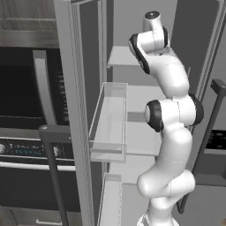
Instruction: Grab the garlic and onion from the fridge, place them in the blender, close the lid, and turn on the blender to create a marinade.
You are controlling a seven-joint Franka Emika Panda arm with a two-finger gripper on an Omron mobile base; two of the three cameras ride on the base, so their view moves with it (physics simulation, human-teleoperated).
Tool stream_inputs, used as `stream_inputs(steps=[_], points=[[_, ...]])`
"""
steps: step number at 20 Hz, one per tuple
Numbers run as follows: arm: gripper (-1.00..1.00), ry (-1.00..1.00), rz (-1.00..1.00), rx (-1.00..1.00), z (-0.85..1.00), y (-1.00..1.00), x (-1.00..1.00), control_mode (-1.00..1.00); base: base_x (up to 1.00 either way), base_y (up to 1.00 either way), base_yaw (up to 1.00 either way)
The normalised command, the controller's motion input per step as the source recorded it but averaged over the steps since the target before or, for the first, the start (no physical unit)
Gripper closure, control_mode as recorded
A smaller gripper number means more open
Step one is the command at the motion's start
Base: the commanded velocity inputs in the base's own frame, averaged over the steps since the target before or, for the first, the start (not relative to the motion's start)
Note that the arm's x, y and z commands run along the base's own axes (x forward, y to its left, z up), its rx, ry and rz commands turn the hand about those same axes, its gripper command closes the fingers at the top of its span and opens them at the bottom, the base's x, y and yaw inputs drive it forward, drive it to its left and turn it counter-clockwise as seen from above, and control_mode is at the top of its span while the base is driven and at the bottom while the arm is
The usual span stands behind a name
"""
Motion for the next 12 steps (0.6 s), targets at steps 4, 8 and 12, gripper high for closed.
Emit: stream_inputs(steps=[4,8,12], points=[[-1.00,0.00,0.00,0.06,-0.16,-0.22,0.44,-1.00,0.00,0.00,0.00],[-1.00,0.00,0.00,0.02,-0.21,-0.03,0.44,-1.00,0.00,0.00,0.00],[-1.00,0.00,0.00,0.01,-0.14,0.00,0.39,-1.00,0.00,0.00,0.00]])
